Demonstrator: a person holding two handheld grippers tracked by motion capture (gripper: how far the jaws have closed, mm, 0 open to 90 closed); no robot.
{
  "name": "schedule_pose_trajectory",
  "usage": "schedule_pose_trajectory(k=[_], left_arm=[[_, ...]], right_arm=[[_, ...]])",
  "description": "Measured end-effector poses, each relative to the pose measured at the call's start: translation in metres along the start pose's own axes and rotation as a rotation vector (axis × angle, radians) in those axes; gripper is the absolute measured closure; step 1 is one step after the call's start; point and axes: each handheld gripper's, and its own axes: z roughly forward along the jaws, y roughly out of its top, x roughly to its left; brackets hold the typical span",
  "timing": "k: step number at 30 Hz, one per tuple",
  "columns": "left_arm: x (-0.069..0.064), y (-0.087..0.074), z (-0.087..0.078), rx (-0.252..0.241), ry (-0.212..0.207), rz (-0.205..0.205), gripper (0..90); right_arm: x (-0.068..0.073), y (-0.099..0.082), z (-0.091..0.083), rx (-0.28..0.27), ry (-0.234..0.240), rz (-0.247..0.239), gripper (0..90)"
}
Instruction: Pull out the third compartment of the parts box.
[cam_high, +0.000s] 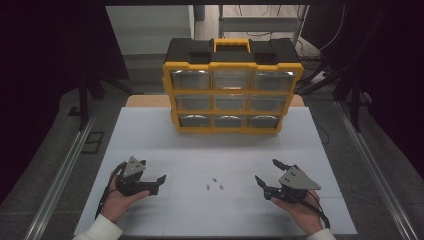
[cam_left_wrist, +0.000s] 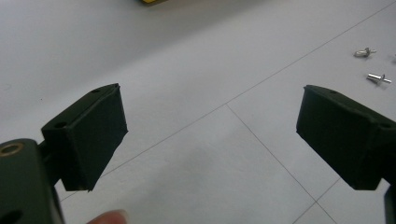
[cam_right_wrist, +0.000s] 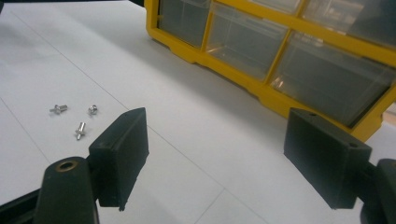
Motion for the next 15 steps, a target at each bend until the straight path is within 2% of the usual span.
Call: schedule_pose_trajectory(k=[5,7,10,13,15], left_arm=[[0.0001,0.0,0.0001,0.001,0.0,0.002,8.9],[0.0002,-0.0001,0.0004,0.003,0.001,0.003,8.9],[0.0002,-0.0002,0.0005,0.003,0.001,0.004,8.9],[0.0002,-0.0002,0.0006,0.003,0.001,0.005,8.8],[0.0002,-0.0002,0.0006,0.004,0.001,0.006,8.9]], right_arm=[[0.0009,0.0019,-0.001,-0.008,-0.006,-0.045,21.7],[0.0019,0.0036,-0.0017,-0.01,-0.018,-0.095,21.3],[0.0027,0.0041,-0.002,-0.007,-0.026,-0.114,21.1],[0.0036,0.0046,-0.0018,-0.002,-0.035,-0.152,20.6],[0.005,0.0051,-0.0015,0.002,-0.045,-0.195,20.2]])
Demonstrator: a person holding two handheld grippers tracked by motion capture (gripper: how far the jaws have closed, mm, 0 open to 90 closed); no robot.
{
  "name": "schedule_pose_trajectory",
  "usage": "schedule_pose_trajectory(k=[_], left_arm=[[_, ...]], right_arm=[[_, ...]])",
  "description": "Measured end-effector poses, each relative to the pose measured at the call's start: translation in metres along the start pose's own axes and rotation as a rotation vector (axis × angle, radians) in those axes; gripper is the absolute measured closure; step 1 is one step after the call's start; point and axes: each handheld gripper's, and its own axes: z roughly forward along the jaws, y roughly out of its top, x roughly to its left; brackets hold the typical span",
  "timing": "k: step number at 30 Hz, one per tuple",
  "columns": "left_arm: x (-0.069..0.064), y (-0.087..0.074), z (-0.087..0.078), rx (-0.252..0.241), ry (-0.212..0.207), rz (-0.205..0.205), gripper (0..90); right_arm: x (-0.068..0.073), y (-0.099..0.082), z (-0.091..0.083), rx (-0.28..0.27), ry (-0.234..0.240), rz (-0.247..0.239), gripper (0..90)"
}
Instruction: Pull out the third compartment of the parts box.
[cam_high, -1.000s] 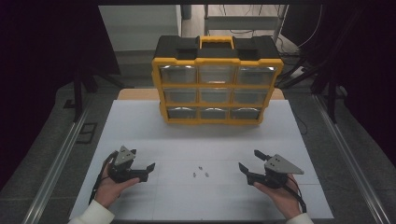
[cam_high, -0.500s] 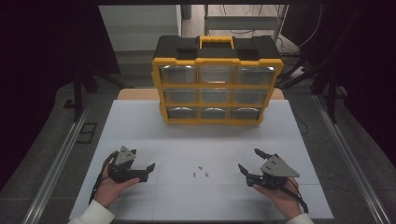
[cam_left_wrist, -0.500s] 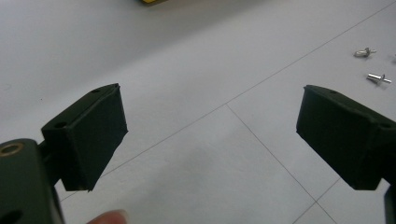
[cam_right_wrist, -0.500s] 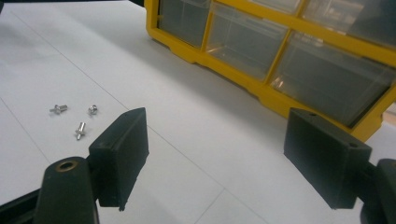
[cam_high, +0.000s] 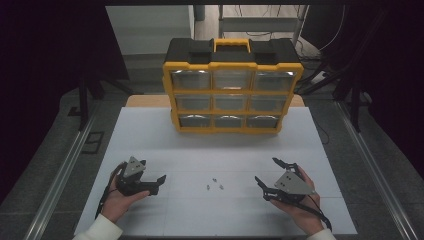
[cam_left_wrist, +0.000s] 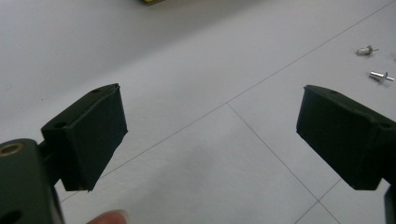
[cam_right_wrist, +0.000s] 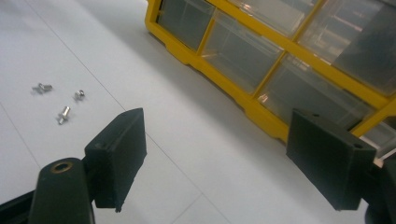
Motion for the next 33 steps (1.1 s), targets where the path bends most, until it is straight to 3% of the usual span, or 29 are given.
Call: schedule_pose_trajectory(k=[21,33], left_arm=[[-0.0003,-0.0006,0.0009,0.007,0.005,0.008,8.7],[-0.0007,-0.0009,0.0016,0.014,0.006,0.013,8.6]], right_arm=[[0.0065,0.0041,0.0011,0.017,-0.052,-0.19,19.5],[0.0082,0.0052,0.0007,0.026,-0.072,-0.247,18.6]])
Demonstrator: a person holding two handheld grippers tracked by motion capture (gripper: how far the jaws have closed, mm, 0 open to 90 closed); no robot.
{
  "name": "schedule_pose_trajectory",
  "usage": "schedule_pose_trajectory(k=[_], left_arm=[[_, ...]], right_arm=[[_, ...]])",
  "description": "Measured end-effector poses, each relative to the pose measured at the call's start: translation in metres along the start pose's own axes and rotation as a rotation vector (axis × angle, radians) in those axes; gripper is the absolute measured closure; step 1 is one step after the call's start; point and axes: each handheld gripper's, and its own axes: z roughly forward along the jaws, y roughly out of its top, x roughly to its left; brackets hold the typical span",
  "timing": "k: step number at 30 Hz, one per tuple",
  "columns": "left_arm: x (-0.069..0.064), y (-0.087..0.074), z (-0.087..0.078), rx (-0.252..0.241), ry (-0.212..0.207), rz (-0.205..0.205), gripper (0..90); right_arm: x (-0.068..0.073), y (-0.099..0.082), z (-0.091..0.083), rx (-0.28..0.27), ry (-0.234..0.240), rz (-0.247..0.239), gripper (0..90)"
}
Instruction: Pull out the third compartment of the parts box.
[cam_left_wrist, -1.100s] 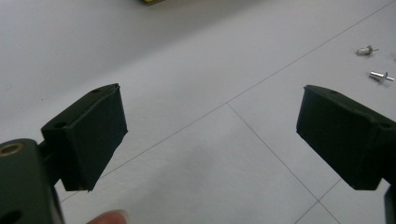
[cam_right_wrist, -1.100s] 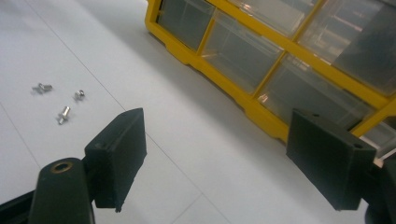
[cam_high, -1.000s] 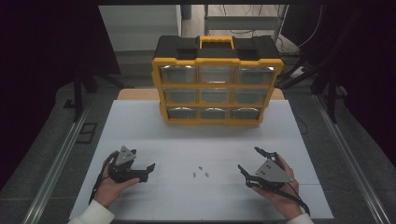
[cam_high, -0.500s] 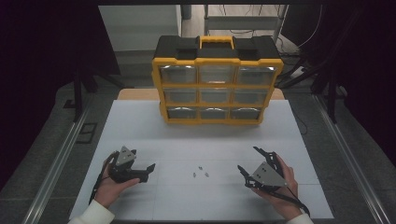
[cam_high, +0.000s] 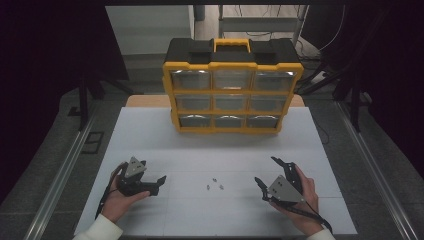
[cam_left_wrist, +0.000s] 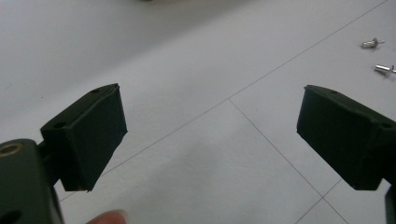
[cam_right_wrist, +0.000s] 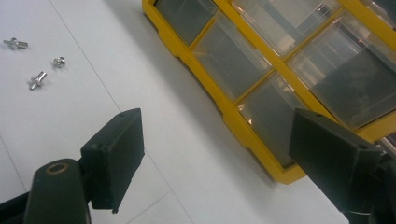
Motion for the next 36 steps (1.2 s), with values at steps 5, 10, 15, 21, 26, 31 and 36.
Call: schedule_pose_trajectory(k=[5,10,15,21,26,31,36], left_arm=[[0.0,0.0,0.0,0.003,0.0,0.002,8.6],[0.0,0.0,0.001,0.006,-0.001,0.003,8.5],[0.0,0.0,0.001,0.006,-0.002,0.003,8.5],[-0.001,0.0,0.001,0.008,-0.002,0.005,8.5],[-0.001,0.0,0.001,0.009,-0.003,0.006,8.5],[0.0,0.0,0.001,0.009,-0.002,0.005,8.6],[-0.001,0.0,0.001,0.009,-0.003,0.006,8.6]], right_arm=[[0.0,0.0,0.0,-0.003,-0.004,-0.011,18.2],[0.001,0.0,0.001,-0.001,-0.006,-0.021,18.0],[0.001,0.001,0.0,0.004,-0.01,-0.038,17.8],[0.001,0.001,0.001,0.006,-0.016,-0.044,17.8],[0.001,0.003,0.003,0.002,-0.02,-0.053,17.8],[-0.002,0.007,0.006,0.002,-0.031,-0.068,17.6],[-0.01,0.012,0.01,0.006,-0.065,-0.1,17.7]])
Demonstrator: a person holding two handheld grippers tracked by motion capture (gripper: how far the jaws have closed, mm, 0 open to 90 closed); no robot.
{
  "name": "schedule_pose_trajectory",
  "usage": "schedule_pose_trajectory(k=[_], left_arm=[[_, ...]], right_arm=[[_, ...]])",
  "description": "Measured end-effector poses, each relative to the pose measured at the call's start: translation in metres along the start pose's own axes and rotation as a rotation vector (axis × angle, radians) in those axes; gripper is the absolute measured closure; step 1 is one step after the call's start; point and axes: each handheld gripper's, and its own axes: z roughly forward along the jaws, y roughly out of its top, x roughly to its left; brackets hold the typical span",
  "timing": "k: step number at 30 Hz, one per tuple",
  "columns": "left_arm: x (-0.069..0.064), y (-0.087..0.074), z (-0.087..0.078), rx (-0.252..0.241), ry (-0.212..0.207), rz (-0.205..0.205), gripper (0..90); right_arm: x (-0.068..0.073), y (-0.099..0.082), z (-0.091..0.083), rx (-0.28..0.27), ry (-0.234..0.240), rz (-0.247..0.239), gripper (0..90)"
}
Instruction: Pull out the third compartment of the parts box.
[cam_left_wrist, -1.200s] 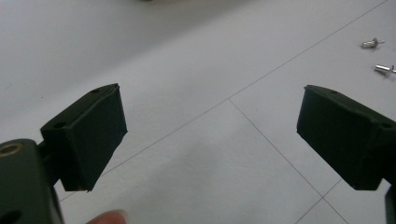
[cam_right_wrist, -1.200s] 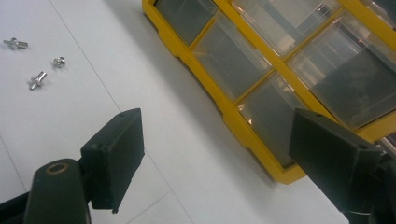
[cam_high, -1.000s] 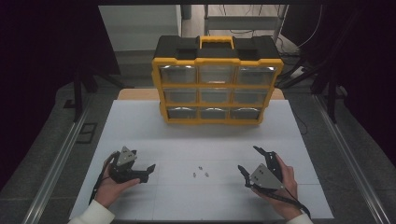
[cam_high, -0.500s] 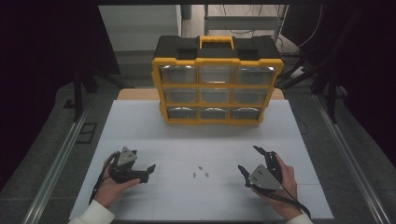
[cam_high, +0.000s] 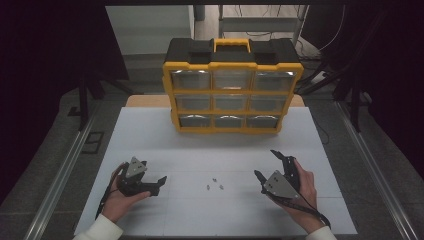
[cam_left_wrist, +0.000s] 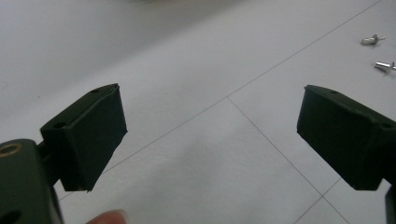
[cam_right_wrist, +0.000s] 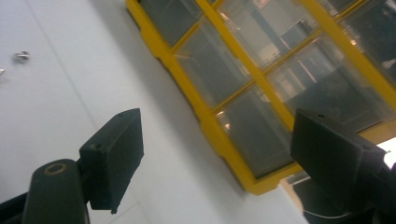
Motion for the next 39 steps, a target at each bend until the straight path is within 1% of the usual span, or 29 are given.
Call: schedule_pose_trajectory(k=[5,10,11,12,14,26,34,39], left_arm=[[0.0,0.0,0.0,0.0,-0.002,0.0,8.6],[0.0,0.0,0.0,0.0,-0.002,0.0,8.5],[0.0,0.0,0.0,-0.001,-0.002,0.0,8.6],[0.0,0.0,0.0,-0.001,-0.002,0.0,8.6],[0.0,0.0,0.0,0.0,-0.002,0.0,8.6],[-0.001,0.0,0.0,-0.002,-0.003,-0.001,8.5],[-0.001,0.0,0.0,-0.004,-0.003,-0.003,8.5],[-0.001,0.0,-0.001,-0.004,-0.002,0.0,8.5]], right_arm=[[-0.009,0.006,0.006,-0.006,-0.022,-0.005,17.7],[-0.015,0.011,0.009,-0.014,-0.033,-0.01,17.7],[-0.019,0.014,0.011,-0.017,-0.044,-0.019,17.8],[-0.019,0.014,0.011,-0.017,-0.044,-0.019,17.8],[-0.024,0.018,0.013,-0.023,-0.065,-0.028,17.8],[-0.04,0.024,0.019,-0.022,-0.089,-0.031,17.7],[-0.051,0.031,0.031,-0.03,-0.098,-0.033,17.5],[-0.057,0.033,0.037,-0.026,-0.107,-0.048,17.5]])
